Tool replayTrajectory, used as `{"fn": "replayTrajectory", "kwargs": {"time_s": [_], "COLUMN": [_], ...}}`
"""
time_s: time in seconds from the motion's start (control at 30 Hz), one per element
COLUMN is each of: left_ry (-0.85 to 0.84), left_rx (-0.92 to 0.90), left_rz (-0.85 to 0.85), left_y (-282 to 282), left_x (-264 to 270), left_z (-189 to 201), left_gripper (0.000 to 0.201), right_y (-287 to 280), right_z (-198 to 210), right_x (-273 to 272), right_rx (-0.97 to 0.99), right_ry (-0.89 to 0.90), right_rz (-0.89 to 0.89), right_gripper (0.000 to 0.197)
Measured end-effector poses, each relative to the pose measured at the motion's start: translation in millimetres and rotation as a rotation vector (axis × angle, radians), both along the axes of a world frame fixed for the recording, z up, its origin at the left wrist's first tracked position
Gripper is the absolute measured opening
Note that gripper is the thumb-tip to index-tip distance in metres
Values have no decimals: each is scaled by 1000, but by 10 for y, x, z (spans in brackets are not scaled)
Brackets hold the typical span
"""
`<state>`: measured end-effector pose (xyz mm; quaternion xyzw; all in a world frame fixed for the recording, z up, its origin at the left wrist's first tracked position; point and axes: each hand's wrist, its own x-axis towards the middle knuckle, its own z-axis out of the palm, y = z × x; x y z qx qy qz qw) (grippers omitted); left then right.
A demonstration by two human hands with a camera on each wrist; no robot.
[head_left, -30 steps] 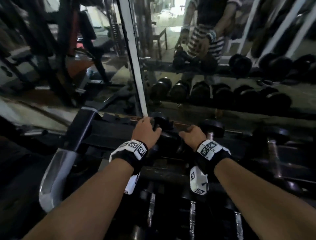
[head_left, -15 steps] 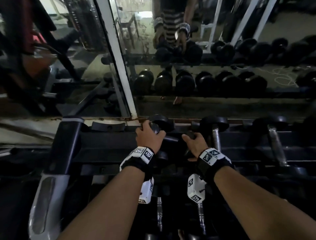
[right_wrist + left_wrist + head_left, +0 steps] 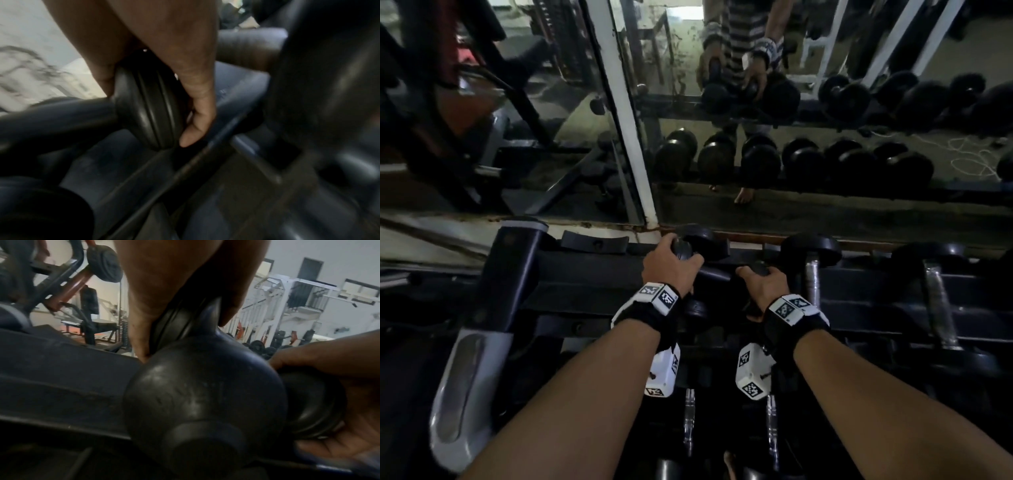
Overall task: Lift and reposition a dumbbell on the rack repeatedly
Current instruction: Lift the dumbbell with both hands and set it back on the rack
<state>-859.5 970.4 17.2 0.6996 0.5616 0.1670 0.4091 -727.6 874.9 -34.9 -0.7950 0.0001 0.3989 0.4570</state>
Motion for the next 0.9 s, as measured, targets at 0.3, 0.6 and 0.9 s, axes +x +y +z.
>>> {"fn": "replayTrajectory", "kwargs": {"time_s": [0.3, 0.6, 0.9], "left_ry": [-106, -312, -450], "left_rx": [45, 34, -117], "left_rz": [284, 789, 1092], "left_y": [8, 60, 359], "left_x": [-457, -1160, -1364], "left_z": [473, 550, -29], "left_gripper": [64, 54, 67], "right_y": [422, 1314, 2210], "right_z": [709, 1204, 762], "right_x": [-60, -731, -1269], "right_rx": [129, 335, 294], "right_ry": [-333, -593, -690], "right_rz": [309, 758, 1056], "right_gripper": [78, 39, 55]}}
